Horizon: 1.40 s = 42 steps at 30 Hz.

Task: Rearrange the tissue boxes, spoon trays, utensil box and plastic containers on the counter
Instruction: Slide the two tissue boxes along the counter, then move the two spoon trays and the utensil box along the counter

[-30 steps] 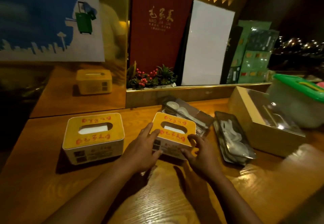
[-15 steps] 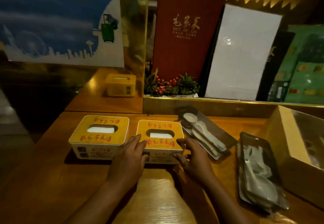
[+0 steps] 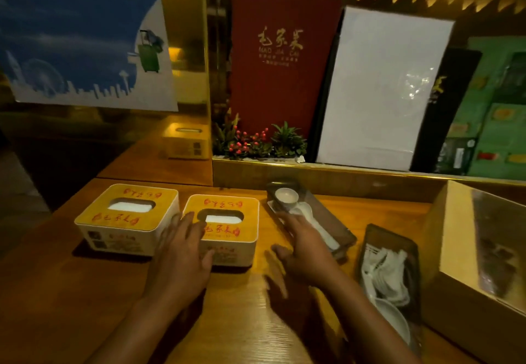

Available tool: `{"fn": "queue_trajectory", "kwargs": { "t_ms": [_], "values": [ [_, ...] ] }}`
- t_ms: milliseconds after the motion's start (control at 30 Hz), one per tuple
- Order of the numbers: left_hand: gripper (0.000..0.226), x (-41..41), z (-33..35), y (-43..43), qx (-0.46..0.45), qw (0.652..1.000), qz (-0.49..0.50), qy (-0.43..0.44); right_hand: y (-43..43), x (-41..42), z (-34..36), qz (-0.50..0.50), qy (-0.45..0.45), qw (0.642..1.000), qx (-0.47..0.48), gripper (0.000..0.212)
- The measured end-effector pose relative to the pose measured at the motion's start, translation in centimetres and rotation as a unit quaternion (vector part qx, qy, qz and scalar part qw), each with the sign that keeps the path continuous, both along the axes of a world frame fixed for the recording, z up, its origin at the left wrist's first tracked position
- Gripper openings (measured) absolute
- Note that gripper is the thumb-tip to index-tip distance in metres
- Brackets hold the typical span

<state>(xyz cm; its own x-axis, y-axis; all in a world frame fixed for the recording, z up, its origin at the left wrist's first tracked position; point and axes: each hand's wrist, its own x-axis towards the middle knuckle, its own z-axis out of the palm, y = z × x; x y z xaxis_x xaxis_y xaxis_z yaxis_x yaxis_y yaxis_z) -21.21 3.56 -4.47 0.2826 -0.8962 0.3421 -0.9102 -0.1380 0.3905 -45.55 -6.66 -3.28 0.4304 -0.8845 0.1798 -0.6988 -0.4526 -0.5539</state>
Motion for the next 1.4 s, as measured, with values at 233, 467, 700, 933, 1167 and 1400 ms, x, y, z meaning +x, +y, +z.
{"fn": "queue_trajectory", "kwargs": {
  "t_ms": [233,467,700,933,1167,1400],
  "values": [
    [0.055,-8.5,1.1,-1.0,-0.053,0.981,-0.172,0.068,-4.4,-6.9,0.2,-0.184,0.220,0.957,0.041,0.082],
    [0.073,-11.5,-1.6,-2.1,0.076,0.932,-0.247,0.255,0.2,-5.1,-0.2,-0.160,0.229,0.960,0.014,0.081],
    [0.071,-11.8,-3.5,0.8,0.090,0.903,-0.248,0.338,6.5,-3.4,0.0,-0.145,0.228,0.963,0.005,0.084],
    [0.068,-10.8,-4.1,2.6,0.083,0.897,-0.245,0.358,9.6,-3.5,-0.6,-0.135,0.238,0.962,-0.015,0.084],
    [0.070,-11.9,-4.4,4.2,-0.005,0.949,-0.189,0.250,12.2,-6.3,-0.4,-0.186,0.166,0.968,-0.032,0.074],
    [0.060,-17.0,-2.3,4.8,-0.076,0.947,-0.306,0.060,15.8,-13.7,-0.4,-0.329,0.188,0.925,0.000,0.084]
  ]
}}
